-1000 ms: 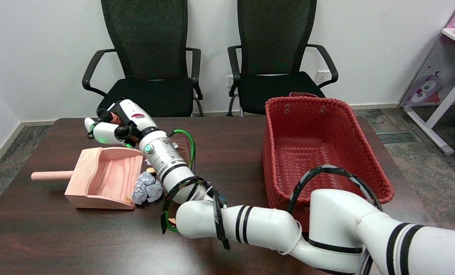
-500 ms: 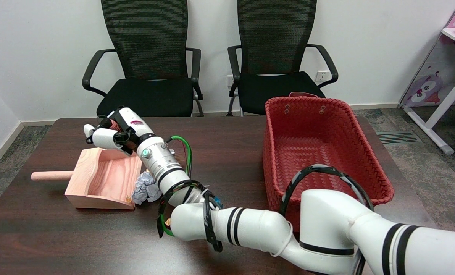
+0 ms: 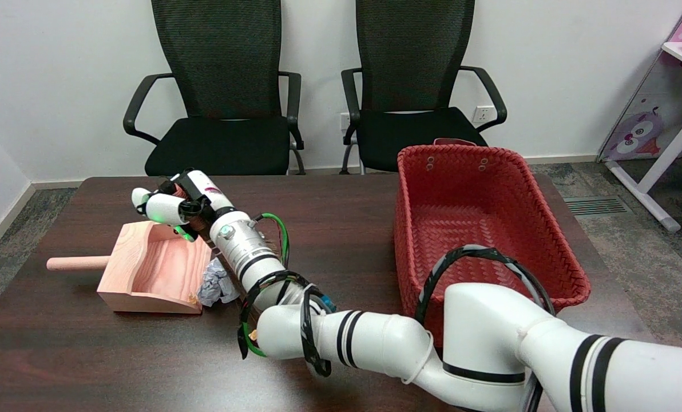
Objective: Sweep the paper ball into the dustpan.
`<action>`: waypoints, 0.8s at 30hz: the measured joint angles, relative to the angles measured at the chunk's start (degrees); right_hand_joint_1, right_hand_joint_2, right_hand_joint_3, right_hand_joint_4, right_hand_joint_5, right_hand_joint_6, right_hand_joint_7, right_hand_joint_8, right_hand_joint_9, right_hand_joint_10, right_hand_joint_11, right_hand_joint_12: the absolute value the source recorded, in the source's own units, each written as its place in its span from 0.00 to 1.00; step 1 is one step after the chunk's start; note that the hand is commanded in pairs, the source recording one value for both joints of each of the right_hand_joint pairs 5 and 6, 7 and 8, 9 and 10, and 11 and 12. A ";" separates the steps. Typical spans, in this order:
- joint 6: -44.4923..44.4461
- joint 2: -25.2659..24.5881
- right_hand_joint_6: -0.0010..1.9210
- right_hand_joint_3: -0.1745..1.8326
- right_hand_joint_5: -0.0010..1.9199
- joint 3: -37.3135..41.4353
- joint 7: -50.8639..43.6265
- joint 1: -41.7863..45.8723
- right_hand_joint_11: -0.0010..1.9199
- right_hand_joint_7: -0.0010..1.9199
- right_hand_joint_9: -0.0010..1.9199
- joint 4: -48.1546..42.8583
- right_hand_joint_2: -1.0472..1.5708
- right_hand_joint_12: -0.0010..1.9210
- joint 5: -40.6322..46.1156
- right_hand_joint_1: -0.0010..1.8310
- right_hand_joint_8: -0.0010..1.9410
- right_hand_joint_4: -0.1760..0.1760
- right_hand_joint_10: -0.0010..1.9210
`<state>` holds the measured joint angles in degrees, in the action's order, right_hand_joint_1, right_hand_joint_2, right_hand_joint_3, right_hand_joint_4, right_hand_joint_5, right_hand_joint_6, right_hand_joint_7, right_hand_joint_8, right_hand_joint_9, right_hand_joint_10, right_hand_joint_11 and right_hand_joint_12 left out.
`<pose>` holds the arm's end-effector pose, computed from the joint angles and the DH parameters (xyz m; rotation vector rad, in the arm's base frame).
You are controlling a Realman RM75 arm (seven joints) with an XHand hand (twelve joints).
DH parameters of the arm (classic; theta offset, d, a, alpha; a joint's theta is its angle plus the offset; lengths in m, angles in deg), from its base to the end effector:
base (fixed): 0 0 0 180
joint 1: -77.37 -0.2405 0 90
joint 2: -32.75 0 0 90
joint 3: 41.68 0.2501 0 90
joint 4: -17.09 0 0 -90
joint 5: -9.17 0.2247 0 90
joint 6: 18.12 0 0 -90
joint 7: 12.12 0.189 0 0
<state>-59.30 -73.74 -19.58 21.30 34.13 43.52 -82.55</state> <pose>-0.2589 -0.4878 -0.0265 1.5549 -1.1934 0.9823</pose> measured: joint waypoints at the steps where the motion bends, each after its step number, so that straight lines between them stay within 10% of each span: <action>1: 0.08 -0.05 1.00 1.00 1.00 0.00 1.02 -0.10 1.00 1.00 1.00 -0.40 0.88 1.00 0.01 0.48 0.99 1.00 1.00; 13: 0.88 -0.21 1.00 0.96 1.00 0.54 13.77 -1.65 1.00 1.00 1.00 -4.08 0.88 1.00 0.20 0.48 0.99 1.00 1.00; 14: 0.93 -0.19 1.00 0.96 1.00 0.66 14.80 -1.77 1.00 1.00 1.00 -4.27 0.87 1.00 0.21 0.48 0.99 0.91 1.00; 15: 0.94 -0.17 1.00 0.96 1.00 0.78 15.63 -1.87 1.00 1.00 1.00 -4.42 0.87 1.00 0.21 0.47 0.99 0.62 1.00; 24: 0.96 0.04 1.00 0.98 1.00 2.03 23.93 -3.45 1.00 1.00 1.00 -5.55 0.81 1.00 0.32 0.46 0.99 0.58 1.00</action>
<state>-58.35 -73.70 -17.55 45.23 30.67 37.97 -82.23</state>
